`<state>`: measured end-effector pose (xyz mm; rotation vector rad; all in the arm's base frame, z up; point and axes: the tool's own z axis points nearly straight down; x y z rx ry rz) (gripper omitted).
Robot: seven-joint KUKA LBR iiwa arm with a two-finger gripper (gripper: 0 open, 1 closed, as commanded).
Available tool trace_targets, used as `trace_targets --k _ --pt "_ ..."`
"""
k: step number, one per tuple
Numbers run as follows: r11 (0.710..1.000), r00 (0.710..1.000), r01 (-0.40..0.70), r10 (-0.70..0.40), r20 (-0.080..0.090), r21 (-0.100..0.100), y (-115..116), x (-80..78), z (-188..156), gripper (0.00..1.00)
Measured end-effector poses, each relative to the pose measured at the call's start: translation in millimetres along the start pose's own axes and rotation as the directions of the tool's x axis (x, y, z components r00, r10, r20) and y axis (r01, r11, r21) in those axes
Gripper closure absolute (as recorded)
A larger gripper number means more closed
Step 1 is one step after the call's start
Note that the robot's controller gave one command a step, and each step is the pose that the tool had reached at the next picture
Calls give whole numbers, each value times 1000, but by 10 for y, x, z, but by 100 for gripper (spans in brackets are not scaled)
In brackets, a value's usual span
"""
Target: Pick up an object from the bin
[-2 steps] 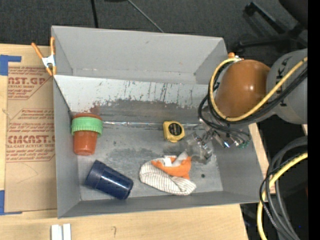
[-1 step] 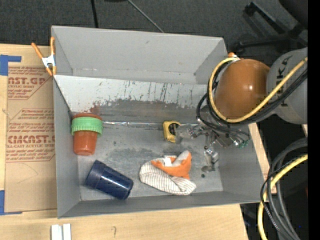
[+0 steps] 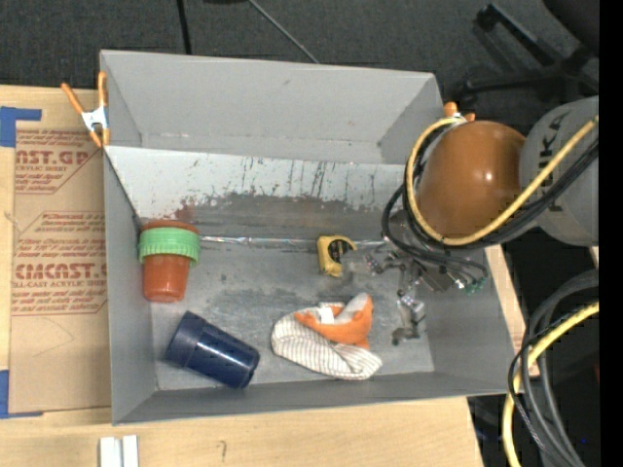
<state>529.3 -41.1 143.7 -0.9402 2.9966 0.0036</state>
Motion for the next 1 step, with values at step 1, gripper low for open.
trace_targets --k 1 --pt "998 998 59 -59 5 6 66 25 188 0"
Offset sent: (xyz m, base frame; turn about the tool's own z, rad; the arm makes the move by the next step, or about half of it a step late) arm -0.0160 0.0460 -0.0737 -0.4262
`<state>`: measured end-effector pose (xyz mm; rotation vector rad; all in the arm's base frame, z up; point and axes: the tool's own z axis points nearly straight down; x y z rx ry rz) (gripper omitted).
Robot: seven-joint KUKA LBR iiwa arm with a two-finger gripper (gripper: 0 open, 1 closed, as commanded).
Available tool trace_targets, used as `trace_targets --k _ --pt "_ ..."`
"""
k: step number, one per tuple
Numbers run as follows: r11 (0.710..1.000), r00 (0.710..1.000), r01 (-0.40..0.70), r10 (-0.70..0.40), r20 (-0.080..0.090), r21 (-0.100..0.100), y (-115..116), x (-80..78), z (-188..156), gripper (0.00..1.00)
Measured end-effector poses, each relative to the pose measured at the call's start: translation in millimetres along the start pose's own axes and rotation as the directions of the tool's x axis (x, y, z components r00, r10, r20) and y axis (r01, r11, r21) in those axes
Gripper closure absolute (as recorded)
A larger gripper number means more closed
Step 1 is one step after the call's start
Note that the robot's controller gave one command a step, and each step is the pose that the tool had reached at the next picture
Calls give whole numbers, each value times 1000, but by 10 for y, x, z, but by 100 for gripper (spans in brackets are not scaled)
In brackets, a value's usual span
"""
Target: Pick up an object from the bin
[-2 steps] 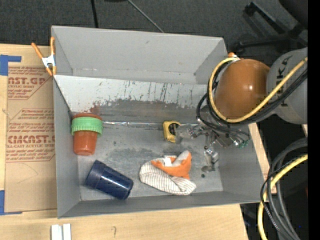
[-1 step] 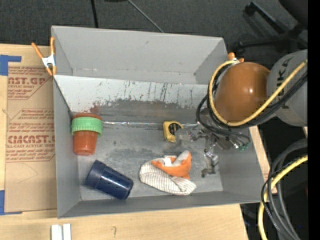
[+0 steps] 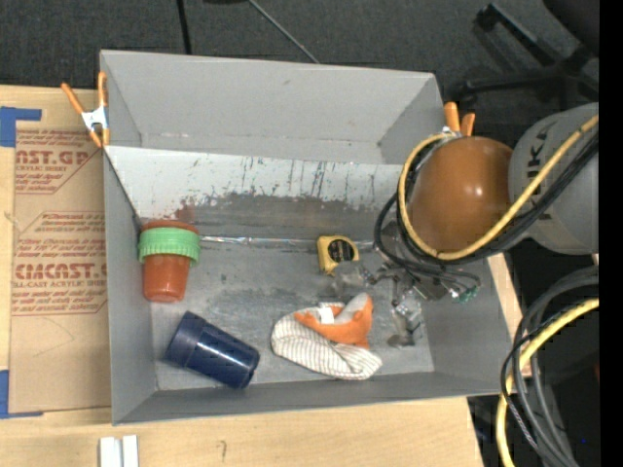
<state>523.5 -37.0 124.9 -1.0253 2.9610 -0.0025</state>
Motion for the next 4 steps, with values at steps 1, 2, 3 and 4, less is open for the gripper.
trace_targets --k 1,2,3,4 --pt "933 933 359 -359 -2 -8 413 -188 551 100" --pt "933 933 359 -359 -2 -8 413 -188 551 100" --pt "928 928 373 -373 -6 -16 236 -68 143 100" --pt "928 928 372 -372 -4 -10 164 -28 -12 100"
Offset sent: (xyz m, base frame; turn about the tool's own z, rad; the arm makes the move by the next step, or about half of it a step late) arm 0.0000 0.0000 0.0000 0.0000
